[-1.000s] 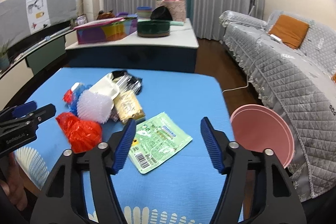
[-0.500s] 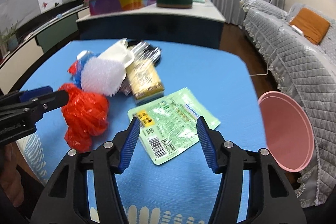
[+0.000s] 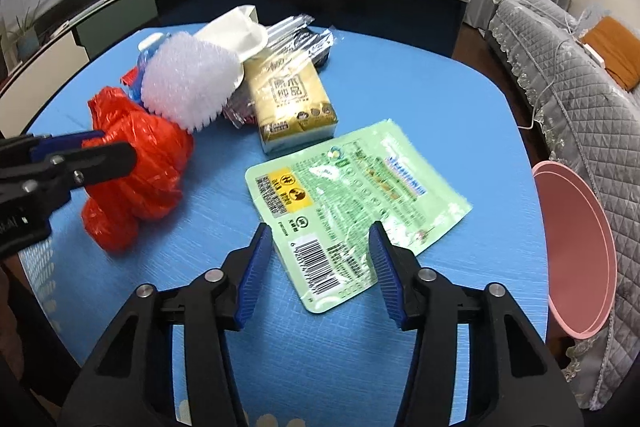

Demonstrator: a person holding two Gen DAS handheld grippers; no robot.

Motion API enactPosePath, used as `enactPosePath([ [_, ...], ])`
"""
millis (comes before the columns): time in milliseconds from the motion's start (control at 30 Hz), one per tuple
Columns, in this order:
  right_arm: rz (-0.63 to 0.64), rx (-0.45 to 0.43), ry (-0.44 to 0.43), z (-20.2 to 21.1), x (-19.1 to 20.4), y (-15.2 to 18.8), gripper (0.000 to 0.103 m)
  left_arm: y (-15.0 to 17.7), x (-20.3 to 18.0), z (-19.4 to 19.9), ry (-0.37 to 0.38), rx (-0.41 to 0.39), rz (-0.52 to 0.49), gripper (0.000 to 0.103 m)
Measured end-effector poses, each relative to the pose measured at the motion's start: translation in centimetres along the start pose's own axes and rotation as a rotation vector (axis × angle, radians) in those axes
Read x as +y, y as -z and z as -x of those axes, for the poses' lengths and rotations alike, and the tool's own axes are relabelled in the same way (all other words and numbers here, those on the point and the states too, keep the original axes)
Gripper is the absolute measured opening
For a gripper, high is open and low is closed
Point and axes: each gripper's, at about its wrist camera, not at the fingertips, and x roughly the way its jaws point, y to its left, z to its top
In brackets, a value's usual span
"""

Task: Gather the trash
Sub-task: 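Grasp the red plastic bag with the left tool while the right tool grasps the green snack packet, then carry the red bag and green packet over the pink bin with both tools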

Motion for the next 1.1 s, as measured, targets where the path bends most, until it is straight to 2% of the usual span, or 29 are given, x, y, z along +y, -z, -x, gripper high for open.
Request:
enactPosePath([
  [167,0.013,-0.001,0.002,0.3,0.1,0.1,0.045,-0.1,0.6,0.2,0.011,-0.005,0.035,0.036],
  [300,0.026,0.015,0.014,0.0,0.3,0.4,0.044,0.0,0.5,0.5,0.003,-0.009,0.028,0.031],
  [367,0.02,0.016,0.012,0.1,0.2,0.4,0.022,-0.1,0.5,0.7,0.001,-0.015,0.024,0.029],
  [467,0.013,0.004,0.009,0.6,0.0,0.4,0.008,0.0,0.5,1.0,-0.004,-0.031,0.017,0.028],
  [633,-0.004,-0.027,0.008,1.8,-0.6,0.1,0.002,-0.1,0.7,1.5,-0.005,-0.045,0.017,0.027],
  [800,-0.016,-0.086,0.017,3.7,-0.9,-0.2,0.001,-0.3,0.5,2.4,-0.007,-0.074,0.009,0.026],
  [1100,-0.048,-0.205,0.045,7.7,-1.7,-1.3,0.0,-1.0,0.2,4.5,-0.023,-0.166,0.001,0.025],
])
